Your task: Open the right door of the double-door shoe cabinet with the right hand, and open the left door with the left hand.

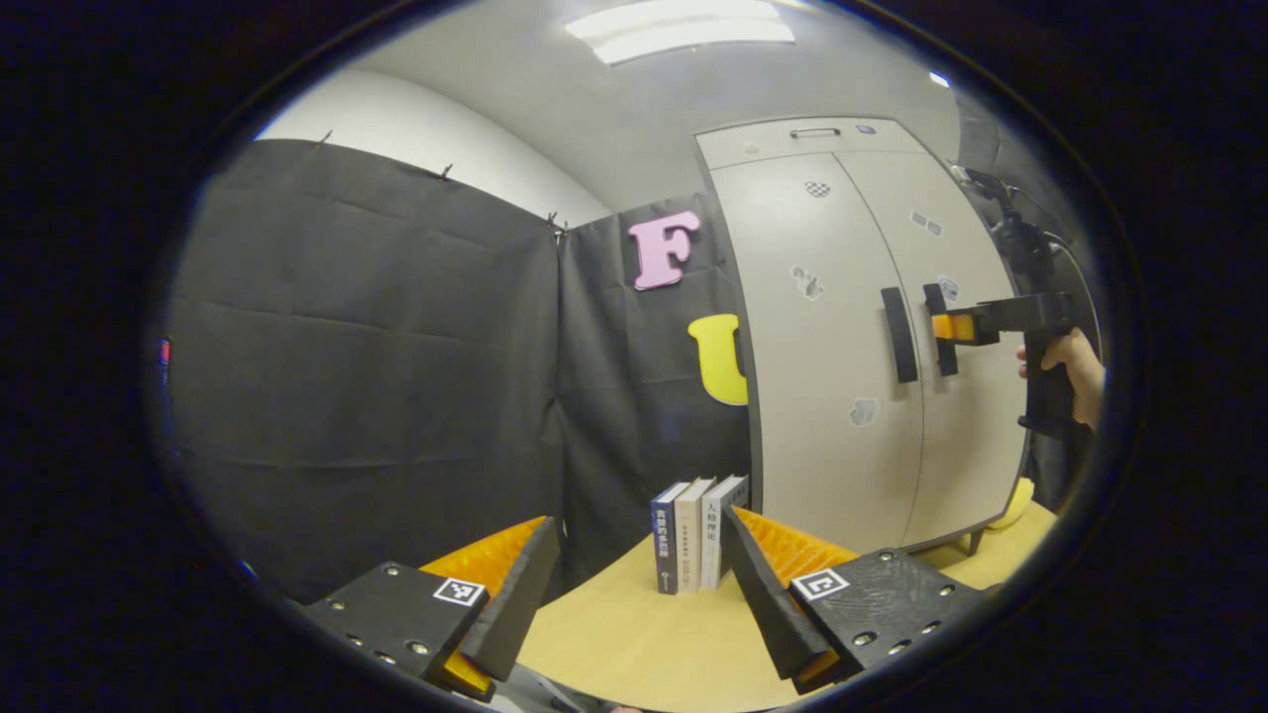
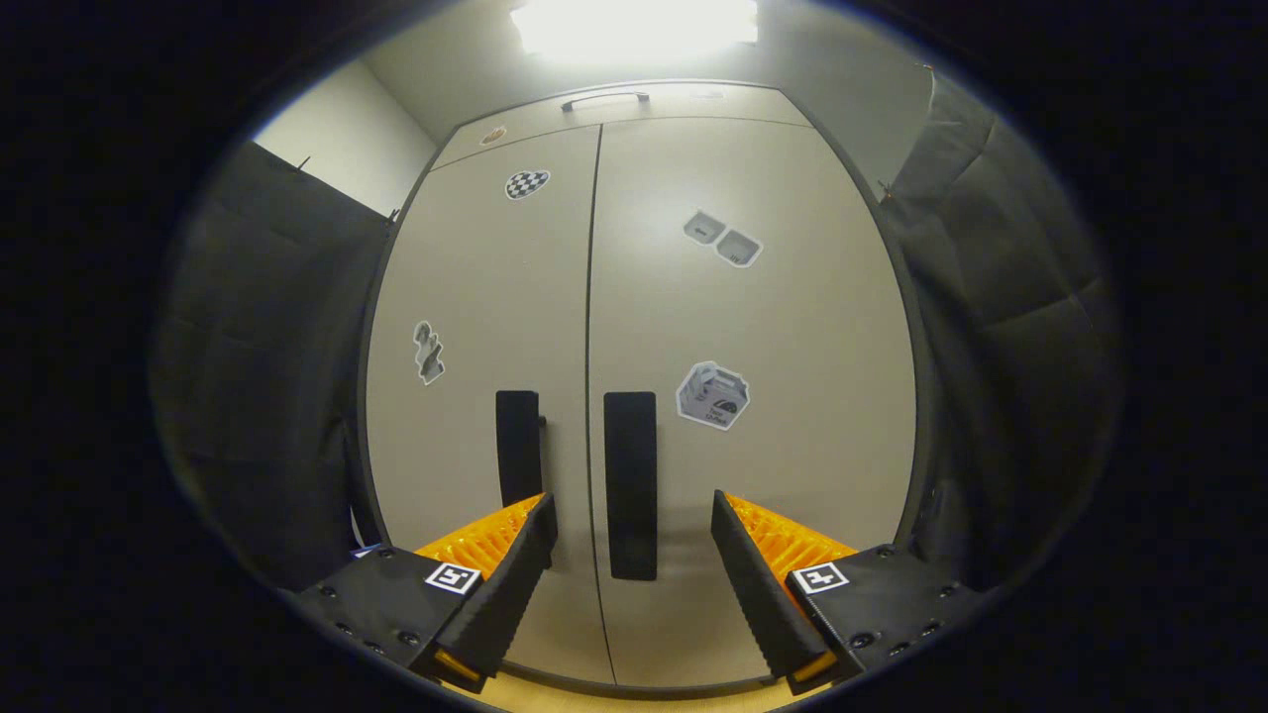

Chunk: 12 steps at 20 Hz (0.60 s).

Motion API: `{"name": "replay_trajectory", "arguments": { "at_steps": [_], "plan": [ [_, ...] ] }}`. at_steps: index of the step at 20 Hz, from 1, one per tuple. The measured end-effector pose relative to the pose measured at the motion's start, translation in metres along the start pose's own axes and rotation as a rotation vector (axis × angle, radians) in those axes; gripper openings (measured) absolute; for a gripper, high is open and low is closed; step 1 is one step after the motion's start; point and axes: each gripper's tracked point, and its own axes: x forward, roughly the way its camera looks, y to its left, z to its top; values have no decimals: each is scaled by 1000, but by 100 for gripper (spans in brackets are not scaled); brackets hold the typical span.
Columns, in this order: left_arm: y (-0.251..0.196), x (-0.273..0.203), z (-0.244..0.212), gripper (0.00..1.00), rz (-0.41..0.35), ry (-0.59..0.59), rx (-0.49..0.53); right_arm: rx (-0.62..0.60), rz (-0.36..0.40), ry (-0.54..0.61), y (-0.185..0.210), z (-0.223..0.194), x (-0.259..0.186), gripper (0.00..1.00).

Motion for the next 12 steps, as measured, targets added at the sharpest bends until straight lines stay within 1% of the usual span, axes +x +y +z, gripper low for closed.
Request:
{"name": "replay_trajectory", "arguments": {
  "at_steps": [3,4,5,7,9,10,11,12],
  "plan": [
    [15,-3,-4,96,32,10,0,17,-6,36,7,-7,19,98],
    [19,-3,-5,96,41,14,-3,26,-8,51,8,-10,24,89],
    [22,-4,-6,96,48,17,-5,37,-14,61,7,-12,29,91],
    [25,-4,-9,96,62,21,-4,60,-22,86,7,-17,37,87],
    [27,-3,-9,96,72,25,-4,73,-47,110,2,-22,46,68],
    [29,-3,-10,96,76,25,-6,77,-57,124,0,-25,48,56],
    [29,-2,-10,99,79,25,-10,82,-70,140,-3,-28,48,51],
    [31,-1,-12,99,80,24,-14,90,-71,130,-3,-25,50,39]
  ]
}}
